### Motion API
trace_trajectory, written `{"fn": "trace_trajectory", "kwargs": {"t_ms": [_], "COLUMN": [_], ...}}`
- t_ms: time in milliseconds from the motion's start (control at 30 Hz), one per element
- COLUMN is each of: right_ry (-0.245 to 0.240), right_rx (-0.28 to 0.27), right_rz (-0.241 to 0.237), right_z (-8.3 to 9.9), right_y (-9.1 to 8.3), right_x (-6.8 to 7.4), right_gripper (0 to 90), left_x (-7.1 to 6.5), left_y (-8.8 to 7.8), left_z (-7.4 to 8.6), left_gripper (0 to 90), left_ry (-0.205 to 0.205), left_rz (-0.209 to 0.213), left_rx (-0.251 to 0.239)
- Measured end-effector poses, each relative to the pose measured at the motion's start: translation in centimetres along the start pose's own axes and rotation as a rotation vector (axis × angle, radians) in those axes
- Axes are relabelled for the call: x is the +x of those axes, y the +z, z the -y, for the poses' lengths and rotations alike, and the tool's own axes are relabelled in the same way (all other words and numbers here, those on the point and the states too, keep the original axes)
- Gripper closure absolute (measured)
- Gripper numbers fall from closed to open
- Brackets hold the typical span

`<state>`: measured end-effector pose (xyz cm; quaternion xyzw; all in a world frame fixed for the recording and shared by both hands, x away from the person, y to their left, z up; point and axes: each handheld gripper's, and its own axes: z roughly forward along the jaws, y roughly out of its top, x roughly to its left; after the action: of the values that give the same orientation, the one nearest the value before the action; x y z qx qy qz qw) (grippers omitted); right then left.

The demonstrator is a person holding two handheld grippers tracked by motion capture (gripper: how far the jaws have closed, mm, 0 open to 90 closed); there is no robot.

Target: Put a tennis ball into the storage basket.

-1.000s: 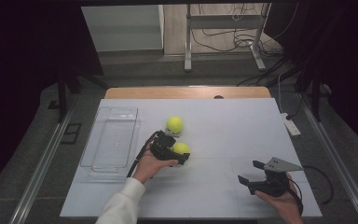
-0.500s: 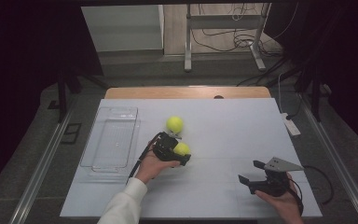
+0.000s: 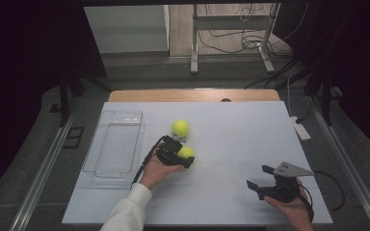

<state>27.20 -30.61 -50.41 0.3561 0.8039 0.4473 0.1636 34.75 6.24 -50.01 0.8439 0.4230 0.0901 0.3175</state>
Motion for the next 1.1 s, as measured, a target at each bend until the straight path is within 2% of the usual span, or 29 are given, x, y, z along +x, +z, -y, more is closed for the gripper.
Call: {"fn": "trace_trajectory", "kwargs": {"t_ms": [200, 433, 1100], "right_ry": [-0.004, -0.006, -0.006], "right_rx": [0.006, 0.012, 0.012], "right_rz": [0.003, 0.01, 0.013], "right_z": [0.1, 0.1, 0.1], "right_y": [0.1, 0.1, 0.1], "right_x": [0.0, 0.1, 0.0], "right_gripper": [14.2, 14.2, 14.3], "left_x": [-0.1, 0.0, 0.0], "left_y": [-0.8, -1.7, -3.1], "left_z": [0.2, 0.4, 0.5], "left_gripper": [26.6, 26.6, 26.6], "left_ry": [0.013, 0.018, 0.015], "left_rz": [0.023, 0.027, 0.048], "left_rx": [-0.048, -0.084, -0.163]}}
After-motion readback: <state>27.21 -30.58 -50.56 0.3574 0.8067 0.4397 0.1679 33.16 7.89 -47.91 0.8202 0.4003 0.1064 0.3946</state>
